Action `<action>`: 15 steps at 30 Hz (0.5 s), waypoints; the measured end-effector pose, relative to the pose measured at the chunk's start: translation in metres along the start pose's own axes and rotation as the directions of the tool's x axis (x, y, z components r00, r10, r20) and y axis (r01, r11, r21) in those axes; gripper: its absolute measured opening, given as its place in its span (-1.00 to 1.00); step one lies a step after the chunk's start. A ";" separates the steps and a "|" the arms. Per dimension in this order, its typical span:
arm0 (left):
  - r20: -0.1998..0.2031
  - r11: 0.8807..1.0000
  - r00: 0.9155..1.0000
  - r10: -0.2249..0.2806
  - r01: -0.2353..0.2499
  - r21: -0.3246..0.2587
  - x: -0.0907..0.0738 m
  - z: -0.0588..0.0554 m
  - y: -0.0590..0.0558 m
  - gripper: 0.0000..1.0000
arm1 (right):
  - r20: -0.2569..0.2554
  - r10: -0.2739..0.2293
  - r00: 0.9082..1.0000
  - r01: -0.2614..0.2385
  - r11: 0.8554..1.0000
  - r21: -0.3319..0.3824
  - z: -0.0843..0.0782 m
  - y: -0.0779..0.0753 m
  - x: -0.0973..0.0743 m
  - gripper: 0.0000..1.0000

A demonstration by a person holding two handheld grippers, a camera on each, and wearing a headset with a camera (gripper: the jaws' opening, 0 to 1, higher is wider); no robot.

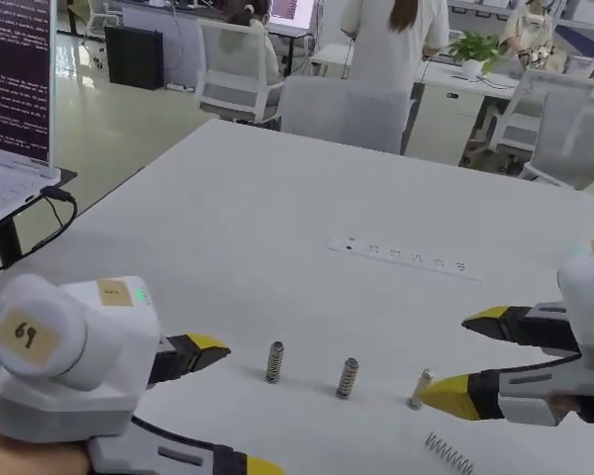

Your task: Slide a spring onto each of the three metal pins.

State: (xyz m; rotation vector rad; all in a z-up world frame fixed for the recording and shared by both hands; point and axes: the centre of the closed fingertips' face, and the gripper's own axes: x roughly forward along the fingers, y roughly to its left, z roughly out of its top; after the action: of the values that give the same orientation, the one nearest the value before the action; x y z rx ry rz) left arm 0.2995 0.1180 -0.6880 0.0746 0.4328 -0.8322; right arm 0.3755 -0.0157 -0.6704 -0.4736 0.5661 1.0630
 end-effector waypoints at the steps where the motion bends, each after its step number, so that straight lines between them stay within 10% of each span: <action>1: -0.002 1.000 1.000 -0.003 0.003 0.001 0.000 0.000 -0.001 0.65 | 0.002 -0.005 1.000 0.005 1.000 0.010 -0.003 -0.001 -0.002 0.26; 15: -0.005 1.000 1.000 -0.017 0.017 0.009 0.006 0.004 -0.005 0.65 | 0.000 -0.056 0.998 0.055 0.994 0.099 -0.040 0.002 -0.026 0.27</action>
State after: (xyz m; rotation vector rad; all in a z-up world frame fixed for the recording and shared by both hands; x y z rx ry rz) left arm 0.3013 0.1094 -0.6862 0.0818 0.4343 -0.8509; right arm 0.3562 -0.0564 -0.6844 -0.3984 0.5967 0.9777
